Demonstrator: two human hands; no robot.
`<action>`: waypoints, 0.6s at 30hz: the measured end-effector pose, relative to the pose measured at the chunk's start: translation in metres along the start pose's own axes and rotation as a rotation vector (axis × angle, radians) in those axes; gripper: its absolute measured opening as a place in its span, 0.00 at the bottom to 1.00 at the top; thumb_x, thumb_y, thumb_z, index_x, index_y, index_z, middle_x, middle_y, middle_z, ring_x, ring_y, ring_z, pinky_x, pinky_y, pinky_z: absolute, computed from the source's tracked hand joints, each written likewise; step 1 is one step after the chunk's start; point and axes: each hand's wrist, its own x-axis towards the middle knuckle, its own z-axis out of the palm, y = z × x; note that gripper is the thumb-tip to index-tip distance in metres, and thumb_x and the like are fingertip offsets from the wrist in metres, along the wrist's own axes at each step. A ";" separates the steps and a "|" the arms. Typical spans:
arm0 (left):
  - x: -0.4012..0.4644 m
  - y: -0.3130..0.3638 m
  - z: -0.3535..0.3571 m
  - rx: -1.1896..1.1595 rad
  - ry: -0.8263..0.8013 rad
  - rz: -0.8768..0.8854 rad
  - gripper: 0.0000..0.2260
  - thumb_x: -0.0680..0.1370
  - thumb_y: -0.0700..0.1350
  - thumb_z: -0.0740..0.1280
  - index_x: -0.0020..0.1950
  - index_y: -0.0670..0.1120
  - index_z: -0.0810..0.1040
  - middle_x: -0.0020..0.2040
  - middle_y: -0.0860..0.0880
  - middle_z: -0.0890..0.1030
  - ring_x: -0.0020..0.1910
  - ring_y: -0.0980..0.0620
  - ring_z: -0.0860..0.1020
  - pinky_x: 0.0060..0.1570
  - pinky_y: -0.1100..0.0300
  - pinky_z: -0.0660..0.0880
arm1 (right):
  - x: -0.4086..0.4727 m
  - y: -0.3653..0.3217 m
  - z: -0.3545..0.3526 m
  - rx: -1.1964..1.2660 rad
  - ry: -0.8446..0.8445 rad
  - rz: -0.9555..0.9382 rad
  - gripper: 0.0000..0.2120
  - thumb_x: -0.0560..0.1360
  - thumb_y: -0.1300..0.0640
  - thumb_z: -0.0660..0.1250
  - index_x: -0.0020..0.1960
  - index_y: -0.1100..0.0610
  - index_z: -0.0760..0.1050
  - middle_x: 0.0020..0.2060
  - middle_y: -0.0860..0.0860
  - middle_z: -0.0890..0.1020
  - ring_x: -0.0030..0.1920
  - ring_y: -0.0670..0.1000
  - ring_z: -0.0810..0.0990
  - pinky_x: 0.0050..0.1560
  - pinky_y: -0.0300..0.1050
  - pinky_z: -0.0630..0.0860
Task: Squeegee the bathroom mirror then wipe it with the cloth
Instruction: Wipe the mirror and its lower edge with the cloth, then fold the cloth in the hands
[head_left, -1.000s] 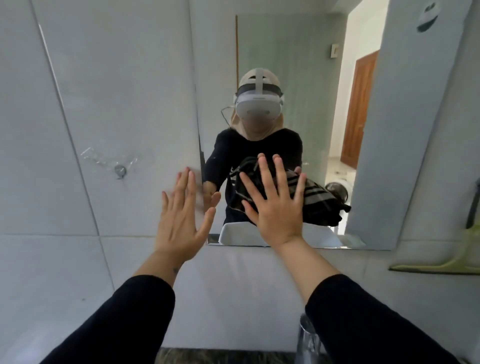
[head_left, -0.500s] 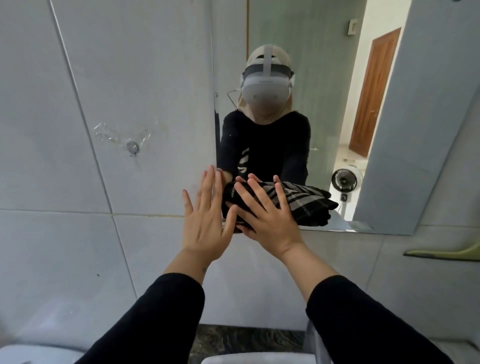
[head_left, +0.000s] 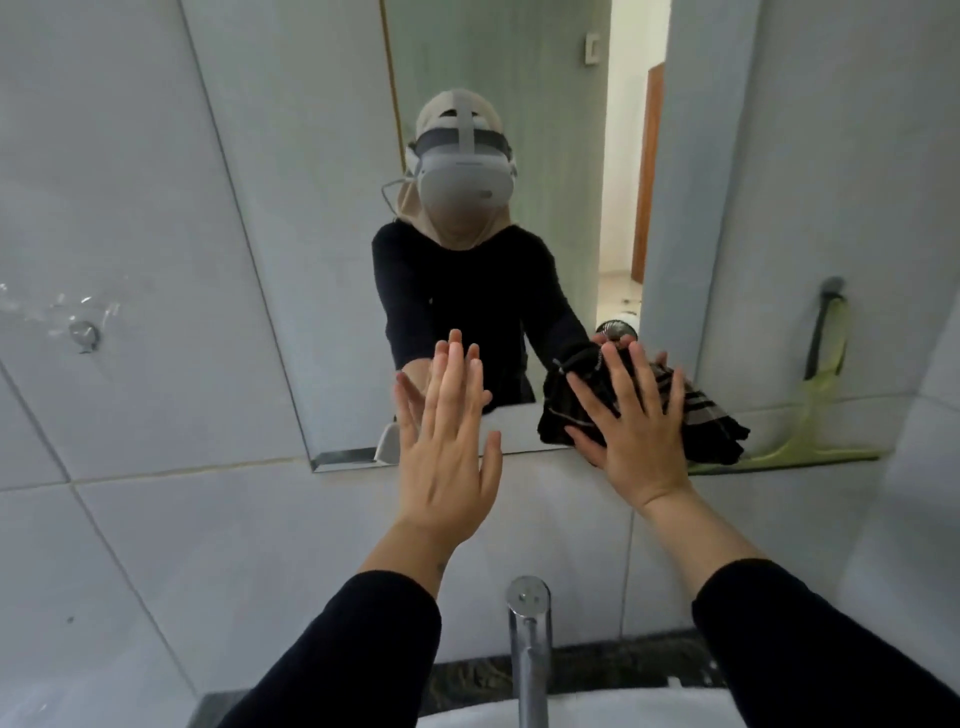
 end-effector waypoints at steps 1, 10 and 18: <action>0.004 0.011 0.004 -0.029 0.013 0.039 0.30 0.79 0.48 0.54 0.78 0.43 0.48 0.79 0.45 0.44 0.78 0.47 0.42 0.74 0.38 0.43 | -0.001 0.009 0.000 0.004 0.012 0.037 0.30 0.78 0.39 0.54 0.76 0.45 0.52 0.77 0.54 0.49 0.77 0.58 0.47 0.71 0.66 0.50; 0.033 0.089 0.008 -0.592 0.056 0.104 0.23 0.81 0.51 0.59 0.75 0.50 0.61 0.75 0.52 0.64 0.75 0.58 0.60 0.72 0.56 0.62 | -0.001 0.036 -0.038 0.362 0.103 0.246 0.26 0.79 0.45 0.57 0.74 0.52 0.59 0.72 0.55 0.61 0.59 0.58 0.67 0.61 0.52 0.68; 0.043 0.073 -0.055 -0.963 0.106 -0.232 0.17 0.80 0.39 0.63 0.68 0.51 0.72 0.55 0.59 0.80 0.52 0.57 0.80 0.53 0.59 0.78 | 0.043 -0.010 -0.108 0.822 0.020 0.123 0.21 0.81 0.52 0.53 0.73 0.54 0.65 0.67 0.55 0.69 0.64 0.53 0.67 0.67 0.43 0.62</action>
